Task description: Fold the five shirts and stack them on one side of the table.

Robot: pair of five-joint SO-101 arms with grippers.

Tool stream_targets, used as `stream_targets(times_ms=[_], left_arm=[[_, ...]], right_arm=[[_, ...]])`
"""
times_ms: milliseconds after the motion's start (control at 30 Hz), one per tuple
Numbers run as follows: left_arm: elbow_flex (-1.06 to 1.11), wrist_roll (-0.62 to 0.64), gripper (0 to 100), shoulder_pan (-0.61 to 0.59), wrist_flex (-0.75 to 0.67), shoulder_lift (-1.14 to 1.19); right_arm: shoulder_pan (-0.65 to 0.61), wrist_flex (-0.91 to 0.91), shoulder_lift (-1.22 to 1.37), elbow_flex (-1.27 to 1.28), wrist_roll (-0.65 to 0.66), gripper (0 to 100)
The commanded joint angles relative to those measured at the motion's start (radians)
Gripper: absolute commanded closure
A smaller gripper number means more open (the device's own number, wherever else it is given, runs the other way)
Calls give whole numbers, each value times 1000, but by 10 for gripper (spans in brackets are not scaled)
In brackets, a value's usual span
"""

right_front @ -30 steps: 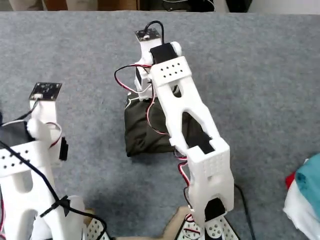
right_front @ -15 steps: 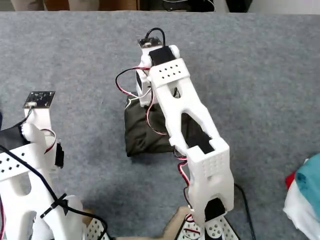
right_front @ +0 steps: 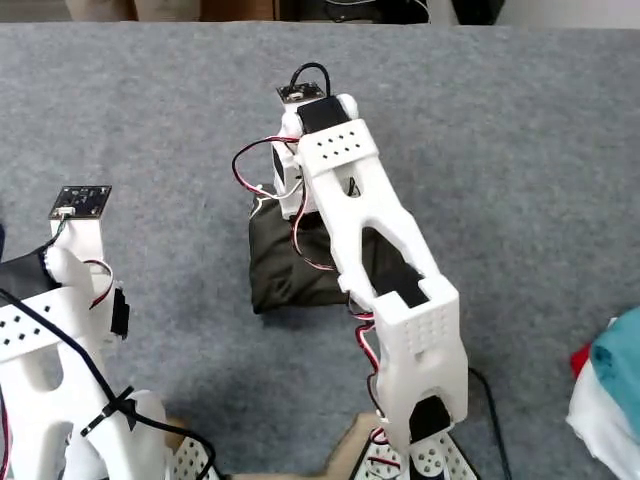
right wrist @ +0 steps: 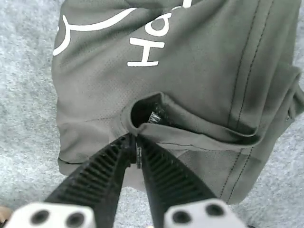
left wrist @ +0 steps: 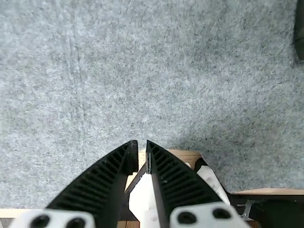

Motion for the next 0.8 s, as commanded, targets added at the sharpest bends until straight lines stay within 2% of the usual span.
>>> stream_targets(times_ms=[0, 300, 367, 500, 567, 767], left_arm=[[-3, -3, 954, -5, -8, -16], [-3, -3, 954, -3, -8, -13], [-3, -3, 954, -3, -8, -13], [-3, 0, 953, -2, -8, -7], [-6, 3, 953, -2, -8, -7], [-2, 3, 953, -2, -8, -7]], right_arm=[[1, 18, -8, -2, -3, 993], [7, 21, -116, -2, -3, 982], [10, 21, -143, 1, -5, 921], [7, 11, -147, 8, -11, 711], [-18, -5, -110, 2, -12, 660], [-58, -3, 21, -94, -61, 701]])
